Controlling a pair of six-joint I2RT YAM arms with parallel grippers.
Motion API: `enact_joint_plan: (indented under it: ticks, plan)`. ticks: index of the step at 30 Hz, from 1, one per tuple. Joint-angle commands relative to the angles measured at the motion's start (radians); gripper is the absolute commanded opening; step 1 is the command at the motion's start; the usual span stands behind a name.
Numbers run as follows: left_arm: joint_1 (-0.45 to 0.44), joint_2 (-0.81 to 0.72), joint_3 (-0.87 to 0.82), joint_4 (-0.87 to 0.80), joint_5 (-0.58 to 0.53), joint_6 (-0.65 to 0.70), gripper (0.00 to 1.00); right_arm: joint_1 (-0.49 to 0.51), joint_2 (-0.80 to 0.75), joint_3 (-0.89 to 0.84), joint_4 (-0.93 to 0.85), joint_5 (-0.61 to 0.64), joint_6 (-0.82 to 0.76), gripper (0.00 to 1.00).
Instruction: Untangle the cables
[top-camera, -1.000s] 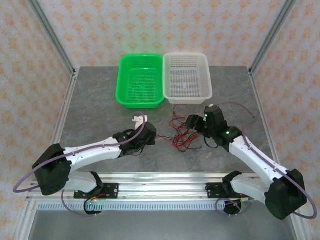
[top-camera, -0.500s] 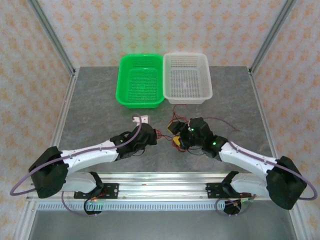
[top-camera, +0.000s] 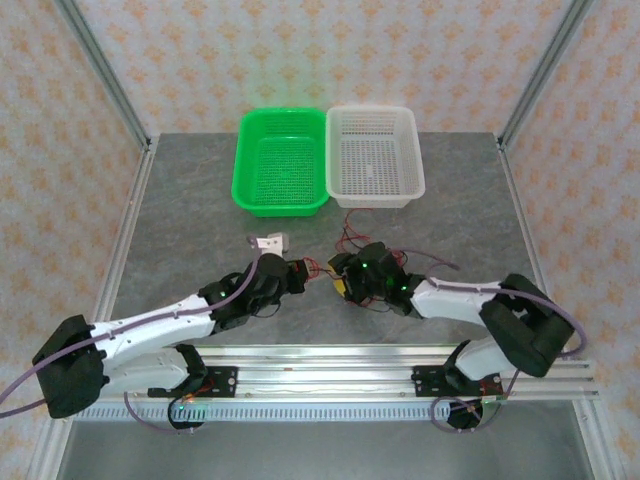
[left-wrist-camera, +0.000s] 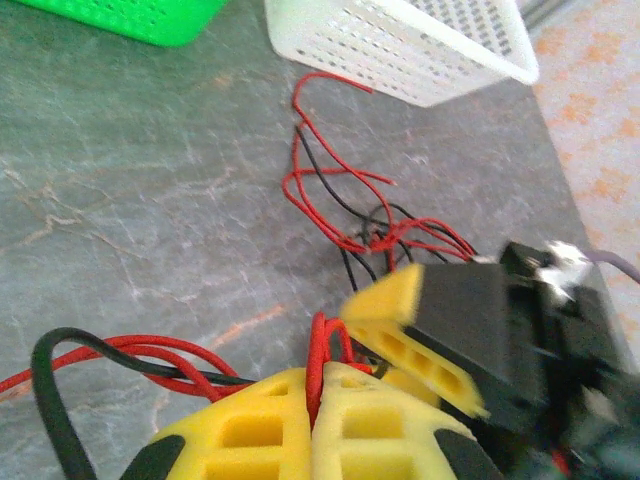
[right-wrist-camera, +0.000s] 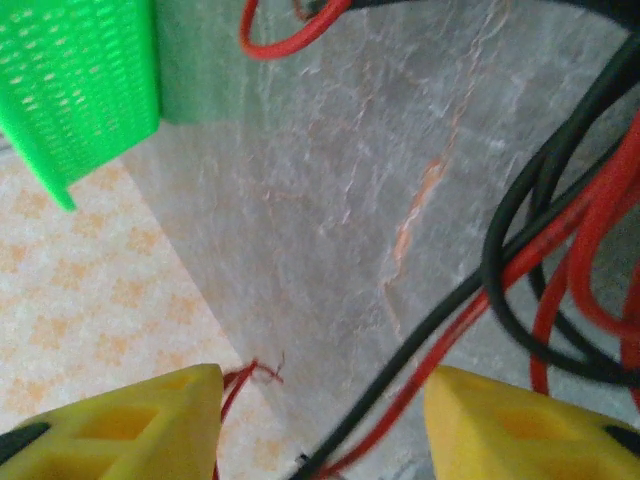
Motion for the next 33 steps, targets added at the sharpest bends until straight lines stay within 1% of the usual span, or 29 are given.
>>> enact_joint_plan:
  ticks: [1, 3, 4, 7, 11, 13, 18, 21, 25, 29, 31, 33]
  plan:
    - [-0.007, -0.046, -0.022, 0.053, 0.057, 0.006, 0.0, 0.003, 0.062, 0.052, 0.065, 0.061, -0.004, 0.34]
    - [-0.007, -0.063, -0.026, 0.032, 0.064, 0.01, 0.0, -0.004, 0.09, 0.073, 0.063, 0.061, -0.021, 0.07]
    - [-0.008, -0.074, -0.028, 0.007, 0.051, 0.01, 0.0, -0.01, 0.095, 0.079, 0.062, 0.061, -0.031, 0.0]
    - [-0.006, -0.102, -0.027, -0.116, -0.057, -0.007, 0.0, -0.037, 0.061, 0.093, 0.023, 0.071, -0.083, 0.0]
    - [0.034, -0.114, -0.023, -0.301, -0.208, -0.062, 0.0, -0.085, -0.067, 0.133, -0.112, 0.101, -0.207, 0.0]
    - [0.065, -0.114, -0.035, -0.328, -0.237, -0.079, 0.0, -0.103, -0.138, 0.16, -0.198, 0.131, -0.266, 0.0]
    - [0.136, -0.087, -0.076, -0.305, -0.266, -0.102, 0.0, -0.159, -0.289, 0.191, -0.337, 0.164, -0.369, 0.0]
    - [0.167, -0.065, -0.093, -0.276, -0.267, -0.093, 0.0, -0.187, -0.348, 0.205, -0.423, 0.208, -0.428, 0.0]
    - [0.189, -0.038, -0.105, -0.24, -0.243, -0.076, 0.05, -0.219, -0.387, 0.212, -0.499, 0.248, -0.496, 0.0]
    - [0.19, -0.02, -0.117, -0.155, -0.167, -0.03, 0.18, -0.226, -0.381, 0.225, -0.538, 0.272, -0.568, 0.0]
    - [0.19, -0.014, -0.117, -0.117, -0.125, -0.016, 0.19, -0.226, -0.364, 0.232, -0.545, 0.269, -0.6, 0.0]
    - [0.19, -0.007, -0.111, -0.088, -0.089, 0.001, 0.18, -0.226, -0.343, 0.227, -0.542, 0.259, -0.62, 0.0]
